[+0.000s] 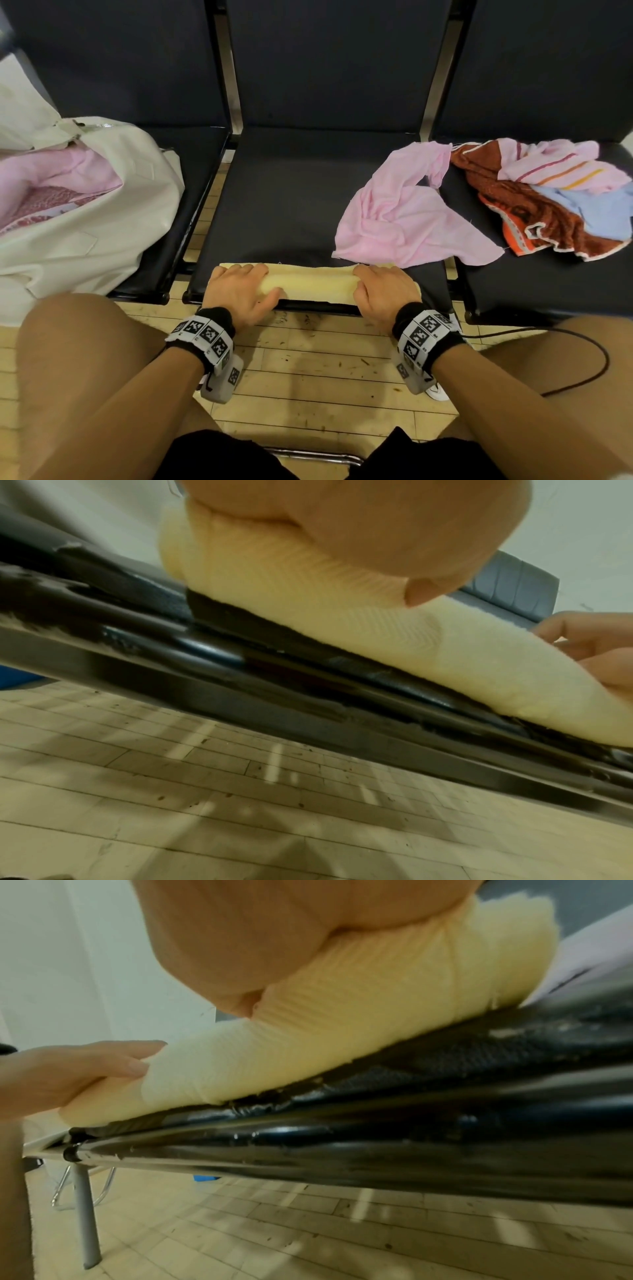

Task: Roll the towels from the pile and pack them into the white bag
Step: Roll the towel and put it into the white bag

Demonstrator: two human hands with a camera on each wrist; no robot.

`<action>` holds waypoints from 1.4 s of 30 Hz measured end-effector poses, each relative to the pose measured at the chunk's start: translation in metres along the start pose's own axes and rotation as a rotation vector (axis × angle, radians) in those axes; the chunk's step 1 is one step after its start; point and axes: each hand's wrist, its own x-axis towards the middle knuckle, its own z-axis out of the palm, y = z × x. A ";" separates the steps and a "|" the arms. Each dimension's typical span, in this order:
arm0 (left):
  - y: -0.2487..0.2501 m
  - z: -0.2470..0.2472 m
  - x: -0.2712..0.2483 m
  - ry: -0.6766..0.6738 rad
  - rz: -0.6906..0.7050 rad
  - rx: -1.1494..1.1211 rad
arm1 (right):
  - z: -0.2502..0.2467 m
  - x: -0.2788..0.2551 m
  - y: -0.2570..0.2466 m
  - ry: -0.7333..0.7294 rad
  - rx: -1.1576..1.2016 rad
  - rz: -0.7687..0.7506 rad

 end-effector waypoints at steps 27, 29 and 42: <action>0.007 0.012 0.016 0.046 -0.072 0.039 | 0.030 0.007 0.010 0.193 -0.082 0.003; 0.008 0.011 0.015 0.051 -0.083 0.046 | 0.031 0.007 0.011 0.216 -0.087 0.005; 0.002 0.010 0.009 0.005 -0.063 -0.021 | 0.042 -0.005 0.017 0.278 -0.002 -0.058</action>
